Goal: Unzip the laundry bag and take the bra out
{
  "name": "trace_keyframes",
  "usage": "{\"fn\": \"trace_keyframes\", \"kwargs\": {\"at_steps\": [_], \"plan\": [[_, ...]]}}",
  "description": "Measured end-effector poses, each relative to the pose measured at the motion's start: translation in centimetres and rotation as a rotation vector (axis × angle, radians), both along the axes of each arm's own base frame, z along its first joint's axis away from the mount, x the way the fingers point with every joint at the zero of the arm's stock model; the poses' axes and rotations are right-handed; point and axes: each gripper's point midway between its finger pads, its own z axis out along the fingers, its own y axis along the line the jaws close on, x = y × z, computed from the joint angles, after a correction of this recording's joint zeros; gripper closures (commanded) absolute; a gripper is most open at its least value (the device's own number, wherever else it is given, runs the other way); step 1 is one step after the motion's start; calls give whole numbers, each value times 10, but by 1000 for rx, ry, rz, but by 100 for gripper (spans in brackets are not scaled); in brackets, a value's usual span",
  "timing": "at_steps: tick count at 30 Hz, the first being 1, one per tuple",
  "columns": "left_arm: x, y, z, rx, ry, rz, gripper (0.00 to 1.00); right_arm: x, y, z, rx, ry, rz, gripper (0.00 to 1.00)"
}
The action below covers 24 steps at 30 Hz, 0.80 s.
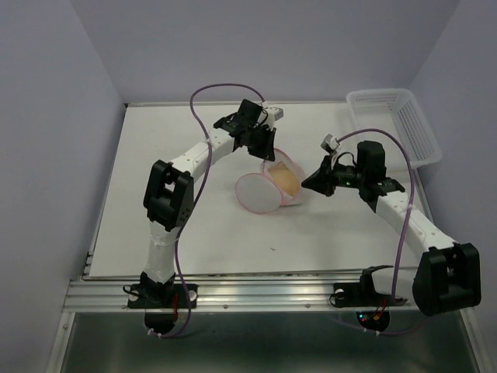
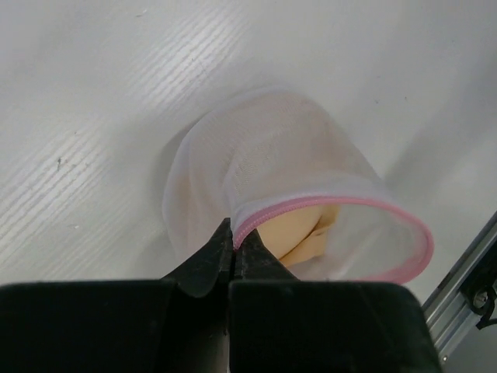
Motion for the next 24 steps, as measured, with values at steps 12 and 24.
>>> {"fn": "trace_keyframes", "kwargs": {"at_steps": [12, 24], "plan": [[6, 8, 0, 35, 10, 102, 100, -67, 54, 3, -104, -112, 213, 87], [-26, 17, 97, -61, -139, 180, 100, 14, 60, 35, -110, -9, -227, 78]]}}
